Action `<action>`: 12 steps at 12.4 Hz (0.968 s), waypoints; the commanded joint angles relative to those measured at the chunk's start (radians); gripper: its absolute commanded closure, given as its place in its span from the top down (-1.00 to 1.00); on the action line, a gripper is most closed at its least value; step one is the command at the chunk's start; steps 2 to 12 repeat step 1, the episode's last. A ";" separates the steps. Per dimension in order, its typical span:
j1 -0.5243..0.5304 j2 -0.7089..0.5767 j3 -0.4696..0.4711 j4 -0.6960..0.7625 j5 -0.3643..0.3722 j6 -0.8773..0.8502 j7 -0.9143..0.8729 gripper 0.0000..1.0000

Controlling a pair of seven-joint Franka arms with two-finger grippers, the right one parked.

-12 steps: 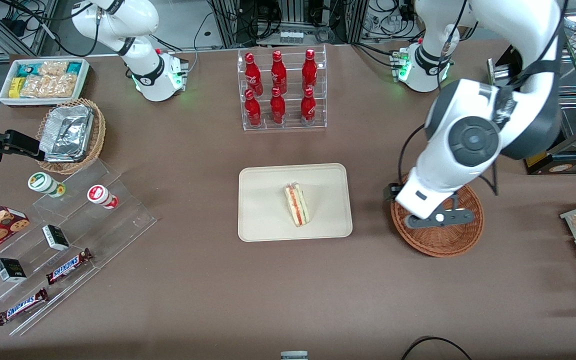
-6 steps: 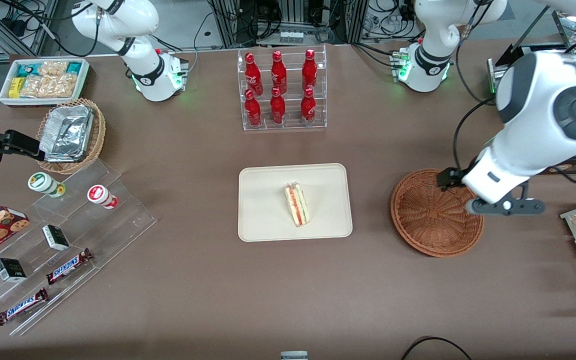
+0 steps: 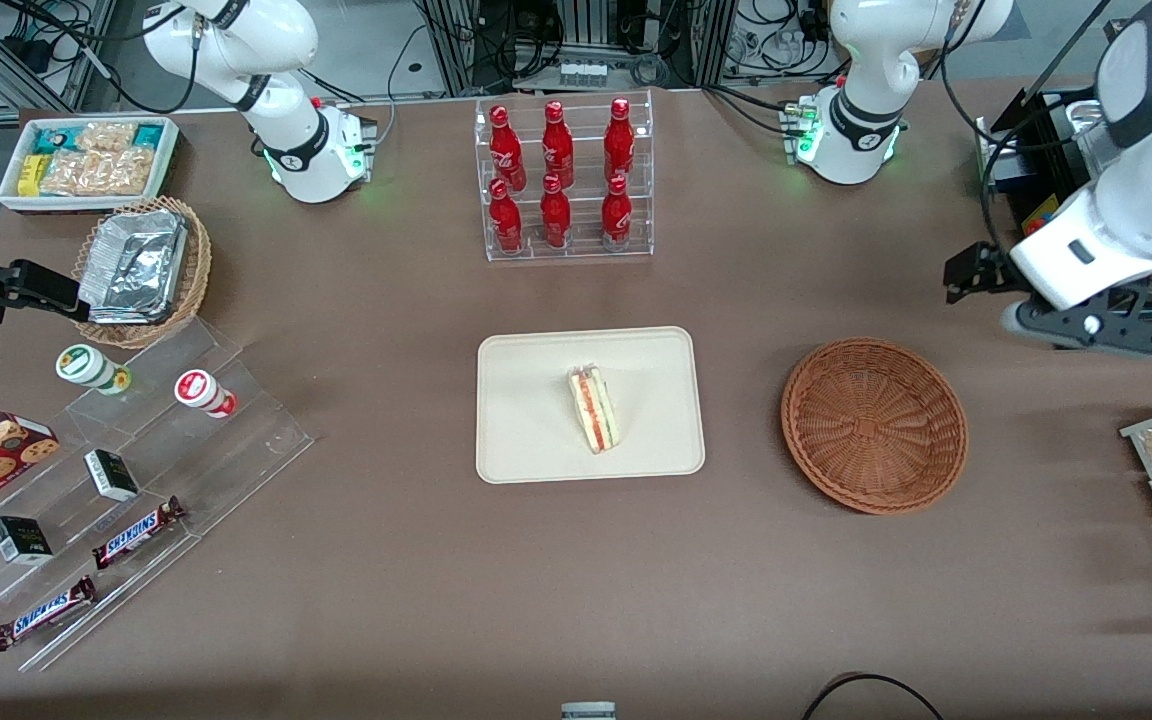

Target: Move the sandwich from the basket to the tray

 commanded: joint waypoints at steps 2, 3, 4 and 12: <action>0.023 -0.058 -0.015 -0.030 -0.012 -0.021 0.023 1.00; 0.023 -0.058 -0.015 -0.030 -0.012 -0.021 0.023 1.00; 0.023 -0.058 -0.015 -0.030 -0.012 -0.021 0.023 1.00; 0.023 -0.058 -0.015 -0.030 -0.012 -0.021 0.023 1.00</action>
